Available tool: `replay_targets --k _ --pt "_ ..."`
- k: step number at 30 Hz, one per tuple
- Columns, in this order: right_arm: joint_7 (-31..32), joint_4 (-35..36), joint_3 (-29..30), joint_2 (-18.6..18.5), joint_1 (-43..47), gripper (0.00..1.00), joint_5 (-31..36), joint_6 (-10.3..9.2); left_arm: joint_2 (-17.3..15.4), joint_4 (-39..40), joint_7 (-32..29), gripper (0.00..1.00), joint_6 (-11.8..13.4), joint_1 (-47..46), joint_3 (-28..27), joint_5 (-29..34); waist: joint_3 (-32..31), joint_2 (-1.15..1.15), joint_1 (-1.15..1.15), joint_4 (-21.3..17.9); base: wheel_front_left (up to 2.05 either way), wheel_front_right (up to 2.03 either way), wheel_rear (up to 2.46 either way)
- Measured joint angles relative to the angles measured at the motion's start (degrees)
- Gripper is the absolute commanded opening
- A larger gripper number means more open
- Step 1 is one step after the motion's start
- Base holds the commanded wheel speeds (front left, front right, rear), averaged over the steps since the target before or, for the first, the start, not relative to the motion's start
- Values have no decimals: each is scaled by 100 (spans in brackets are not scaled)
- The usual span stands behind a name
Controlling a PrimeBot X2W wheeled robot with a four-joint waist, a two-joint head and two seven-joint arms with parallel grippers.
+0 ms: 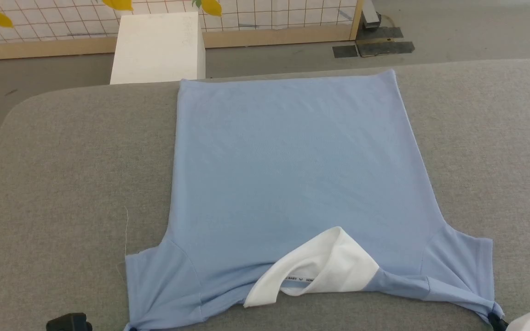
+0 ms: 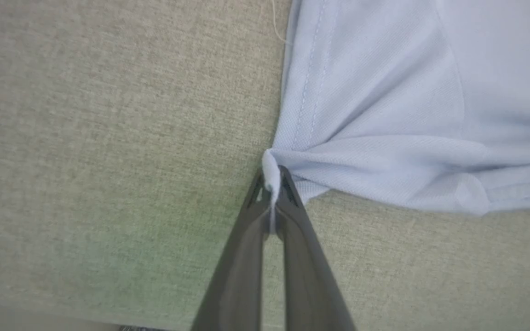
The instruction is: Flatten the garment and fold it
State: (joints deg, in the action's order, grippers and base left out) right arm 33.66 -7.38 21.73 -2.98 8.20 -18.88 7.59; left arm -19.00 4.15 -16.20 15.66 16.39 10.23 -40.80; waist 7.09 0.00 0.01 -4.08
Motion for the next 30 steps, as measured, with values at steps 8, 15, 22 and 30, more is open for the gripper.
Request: replay_targets --k 8,15,22,30 --pt "-376 -301 -114 -53 -55 100 -120 0 21 -35 116 0 -105 -13 89 5 -2 0 0 53 0 0 0" --pt "-991 275 97 12 -279 100 -73 -2 24 -20 221 0 -208 -146 154 45 78 0 0 127 0 0 0" --pt "-1694 654 49 -55 -1503 100 25 -2 37 -57 303 0 -311 -486 257 110 291 0 0 220 0 0 0" --pt "-1897 -504 -271 -884 -3622 100 -111 -2 65 205 424 0 -424 -1094 457 387 786 0 0 421 0 0 0"
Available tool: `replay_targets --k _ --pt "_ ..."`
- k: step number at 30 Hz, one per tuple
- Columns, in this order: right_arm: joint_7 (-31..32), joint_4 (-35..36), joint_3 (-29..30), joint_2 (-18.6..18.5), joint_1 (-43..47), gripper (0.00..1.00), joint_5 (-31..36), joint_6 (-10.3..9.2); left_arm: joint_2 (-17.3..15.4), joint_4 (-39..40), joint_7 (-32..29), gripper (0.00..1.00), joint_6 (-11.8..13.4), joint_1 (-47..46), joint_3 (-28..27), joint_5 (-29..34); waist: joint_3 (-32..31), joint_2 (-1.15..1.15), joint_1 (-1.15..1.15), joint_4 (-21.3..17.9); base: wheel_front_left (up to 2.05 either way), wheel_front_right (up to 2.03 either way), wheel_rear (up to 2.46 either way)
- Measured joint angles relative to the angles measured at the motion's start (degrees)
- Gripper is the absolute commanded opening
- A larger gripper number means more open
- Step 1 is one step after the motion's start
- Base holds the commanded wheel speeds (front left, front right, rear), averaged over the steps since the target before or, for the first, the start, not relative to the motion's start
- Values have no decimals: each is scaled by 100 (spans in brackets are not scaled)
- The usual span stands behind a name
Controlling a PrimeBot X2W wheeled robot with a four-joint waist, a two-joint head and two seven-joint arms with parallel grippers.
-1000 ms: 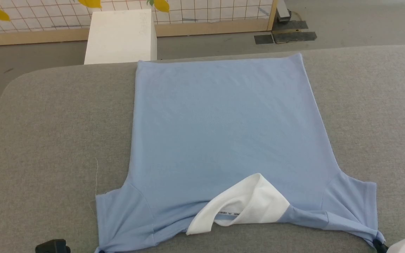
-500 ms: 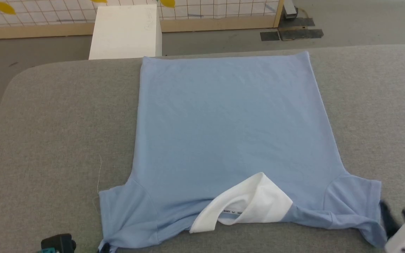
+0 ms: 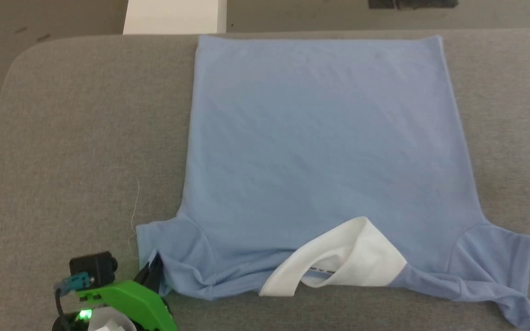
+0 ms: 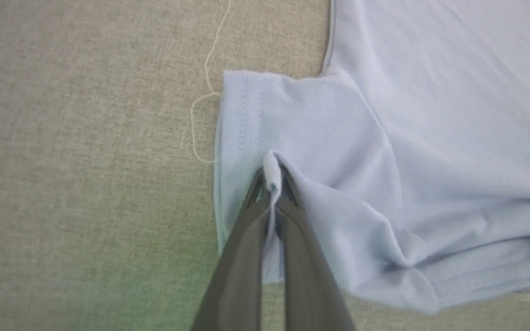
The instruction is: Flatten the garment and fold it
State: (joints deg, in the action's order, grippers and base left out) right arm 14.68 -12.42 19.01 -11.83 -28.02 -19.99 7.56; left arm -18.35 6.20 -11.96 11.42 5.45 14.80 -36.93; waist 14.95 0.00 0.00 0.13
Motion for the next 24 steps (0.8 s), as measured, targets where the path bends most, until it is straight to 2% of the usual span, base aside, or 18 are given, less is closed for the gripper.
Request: replay_targets --k 5,11,18,24 --pt "442 -862 -180 -547 -1156 100 43 0 53 231 59 0 -94 -325 158 93 381 0 0 224 0 0 0" --pt "1132 -1683 -10 -759 -2475 100 302 -1 210 404 234 0 -186 -599 302 201 951 0 -1 509 0 0 0" --pt "2139 -2070 314 -942 -3382 100 808 -1 307 565 411 0 -253 -815 413 283 1590 0 -1 863 0 0 0" --pt "3022 -1975 566 -992 -3752 100 1392 -1 399 687 653 0 -377 -903 467 308 2097 0 0 1127 0 0 0"
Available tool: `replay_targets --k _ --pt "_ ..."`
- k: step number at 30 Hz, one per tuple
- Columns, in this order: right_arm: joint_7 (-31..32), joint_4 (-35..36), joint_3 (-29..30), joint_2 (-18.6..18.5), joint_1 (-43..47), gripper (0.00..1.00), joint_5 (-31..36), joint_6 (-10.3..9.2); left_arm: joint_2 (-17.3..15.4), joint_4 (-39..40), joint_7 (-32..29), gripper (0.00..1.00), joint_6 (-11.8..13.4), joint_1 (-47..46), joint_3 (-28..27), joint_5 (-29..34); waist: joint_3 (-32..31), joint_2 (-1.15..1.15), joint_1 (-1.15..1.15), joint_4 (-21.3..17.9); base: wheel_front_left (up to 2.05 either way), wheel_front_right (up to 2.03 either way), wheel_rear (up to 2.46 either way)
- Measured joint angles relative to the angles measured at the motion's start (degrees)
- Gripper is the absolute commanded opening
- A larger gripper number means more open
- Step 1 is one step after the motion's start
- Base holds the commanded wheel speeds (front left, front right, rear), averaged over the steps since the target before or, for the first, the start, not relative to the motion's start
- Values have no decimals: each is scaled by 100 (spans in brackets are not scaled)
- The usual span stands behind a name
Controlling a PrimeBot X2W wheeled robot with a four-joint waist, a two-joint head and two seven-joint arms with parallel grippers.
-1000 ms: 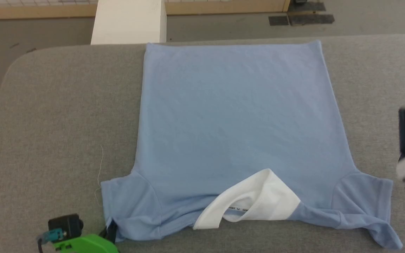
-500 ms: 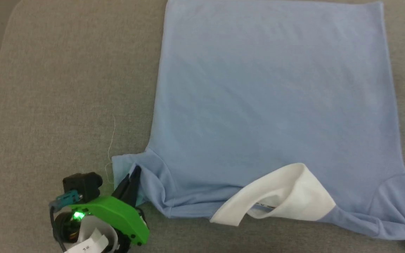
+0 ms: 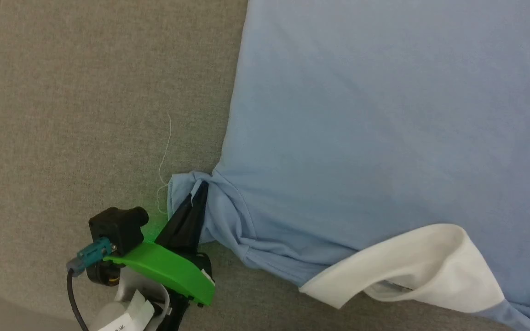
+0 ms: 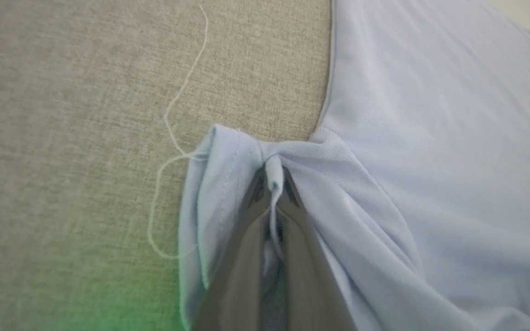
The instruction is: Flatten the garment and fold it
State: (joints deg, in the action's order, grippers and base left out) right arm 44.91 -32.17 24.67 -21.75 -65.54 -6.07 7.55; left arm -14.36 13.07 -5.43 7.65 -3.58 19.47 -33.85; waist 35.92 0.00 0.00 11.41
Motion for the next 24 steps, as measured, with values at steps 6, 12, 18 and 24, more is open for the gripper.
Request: replay_targets --k 6,12,18,24 --pt "724 423 -78 -7 -30 41 611 0 69 69 236 0 -141 -94 25 -16 407 0 0 201 0 0 0" --pt "1015 907 -226 -55 19 0 708 0 149 25 353 0 -233 -153 70 -51 528 0 0 321 0 0 0" --pt "-47 1189 -600 -201 673 0 509 1 169 -212 379 0 -240 -205 74 -57 305 0 0 288 0 0 0" --pt "-1700 1326 -549 -255 1555 0 234 1 93 -500 280 0 -149 -140 -20 -97 -179 0 0 161 0 0 0"
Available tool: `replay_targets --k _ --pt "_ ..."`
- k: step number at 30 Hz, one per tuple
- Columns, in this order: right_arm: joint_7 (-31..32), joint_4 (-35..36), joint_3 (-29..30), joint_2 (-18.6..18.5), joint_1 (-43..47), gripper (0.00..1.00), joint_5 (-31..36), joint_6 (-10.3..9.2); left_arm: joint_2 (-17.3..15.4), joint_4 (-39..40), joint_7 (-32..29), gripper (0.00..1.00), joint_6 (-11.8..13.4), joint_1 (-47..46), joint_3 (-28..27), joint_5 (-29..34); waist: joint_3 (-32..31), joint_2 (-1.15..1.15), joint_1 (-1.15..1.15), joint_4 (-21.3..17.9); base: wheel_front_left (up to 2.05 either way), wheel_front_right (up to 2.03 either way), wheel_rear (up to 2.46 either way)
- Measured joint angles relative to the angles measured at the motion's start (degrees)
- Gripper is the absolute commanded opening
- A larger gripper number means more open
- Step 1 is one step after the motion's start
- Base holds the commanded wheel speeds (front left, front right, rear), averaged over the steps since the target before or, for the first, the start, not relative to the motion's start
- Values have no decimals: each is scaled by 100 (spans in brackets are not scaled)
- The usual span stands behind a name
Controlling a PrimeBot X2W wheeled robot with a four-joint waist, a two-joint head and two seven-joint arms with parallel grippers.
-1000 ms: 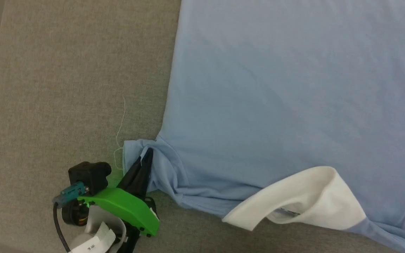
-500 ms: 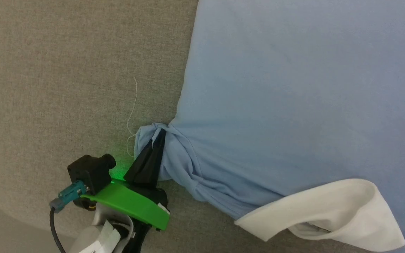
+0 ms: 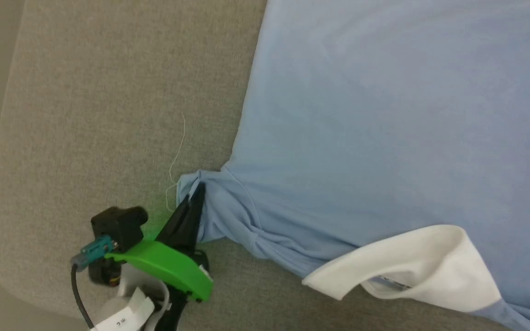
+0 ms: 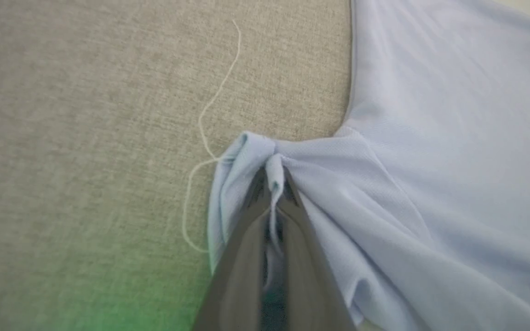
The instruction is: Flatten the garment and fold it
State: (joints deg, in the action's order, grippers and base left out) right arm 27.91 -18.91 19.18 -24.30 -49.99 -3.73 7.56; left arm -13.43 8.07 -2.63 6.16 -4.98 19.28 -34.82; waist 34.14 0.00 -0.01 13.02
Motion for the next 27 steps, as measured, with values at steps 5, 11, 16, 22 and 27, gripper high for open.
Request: replay_targets --k 5,11,16,22,27 --pt "-671 215 143 148 1157 0 -222 0 -162 -67 -134 0 200 333 -108 -21 -494 0 0 -169 0 0 0" --pt "-715 790 838 486 2719 0 -532 1 -287 -79 -290 0 327 771 -175 -176 -1109 0 0 -430 0 0 0" --pt "-210 1125 1440 896 3631 0 -695 1 -410 -15 -388 0 396 1009 -214 -233 -1525 0 0 -666 0 0 0" --pt "858 1157 1909 1449 4448 0 -744 1 -474 56 -441 0 450 1142 -246 -257 -1873 0 1 -974 0 0 0" --pt "1572 1143 2057 1803 4780 0 -749 1 -506 102 -495 0 485 1203 -231 -257 -2079 0 1 -1175 0 0 0"
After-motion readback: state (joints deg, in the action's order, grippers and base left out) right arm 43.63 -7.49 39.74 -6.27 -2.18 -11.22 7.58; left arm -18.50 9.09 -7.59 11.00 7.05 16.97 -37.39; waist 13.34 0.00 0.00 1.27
